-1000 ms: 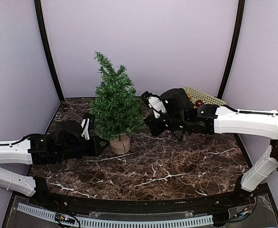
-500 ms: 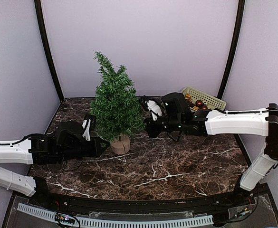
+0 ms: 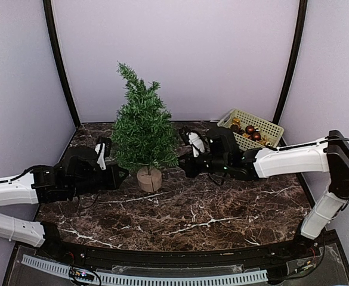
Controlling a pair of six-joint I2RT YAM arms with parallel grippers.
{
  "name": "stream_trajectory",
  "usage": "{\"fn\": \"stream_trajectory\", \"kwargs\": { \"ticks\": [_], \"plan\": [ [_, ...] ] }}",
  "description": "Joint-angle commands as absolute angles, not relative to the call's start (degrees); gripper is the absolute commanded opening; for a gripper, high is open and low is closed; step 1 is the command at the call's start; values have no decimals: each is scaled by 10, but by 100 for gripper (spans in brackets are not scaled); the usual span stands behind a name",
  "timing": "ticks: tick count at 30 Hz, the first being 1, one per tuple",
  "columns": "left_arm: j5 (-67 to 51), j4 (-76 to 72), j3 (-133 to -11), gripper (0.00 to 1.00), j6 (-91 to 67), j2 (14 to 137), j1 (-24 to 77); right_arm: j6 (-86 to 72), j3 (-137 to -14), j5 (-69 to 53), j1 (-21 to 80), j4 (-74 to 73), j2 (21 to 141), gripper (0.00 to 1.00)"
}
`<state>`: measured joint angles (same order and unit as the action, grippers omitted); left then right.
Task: Decorate the small christmas tree
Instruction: Wrap the side of the string light in the gap of the branches.
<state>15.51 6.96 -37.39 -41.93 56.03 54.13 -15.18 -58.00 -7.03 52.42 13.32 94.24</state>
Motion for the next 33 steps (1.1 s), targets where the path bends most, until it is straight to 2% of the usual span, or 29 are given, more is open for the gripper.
{"fn": "stream_trajectory", "kwargs": {
  "ticks": [1,8,18,23,25,26,27,29,31,33],
  "plan": [
    [140,76,-372,0,-381,533,509,-188,-557,-59,521,182,937,0],
    [108,79,-371,0,-315,527,459,-205,-548,-87,535,186,946,0],
    [65,45,-362,0,-222,526,382,-250,-549,-47,597,239,974,0],
    [27,19,-367,4,-184,550,339,-284,-566,-19,623,269,999,0],
    [31,36,-379,11,-181,559,328,-293,-578,-9,629,273,1008,0],
    [33,43,-389,22,-180,559,326,-298,-584,-6,631,273,1012,0],
    [36,56,-393,29,-183,557,326,-302,-588,-3,633,275,1015,0],
    [41,83,-403,54,-195,543,326,-310,-596,-2,634,274,1019,0],
    [47,122,-409,63,-221,523,327,-314,-599,20,634,273,1023,0],
    [45,168,-412,66,-262,503,327,-317,-602,31,634,268,1025,0]
  ]
}}
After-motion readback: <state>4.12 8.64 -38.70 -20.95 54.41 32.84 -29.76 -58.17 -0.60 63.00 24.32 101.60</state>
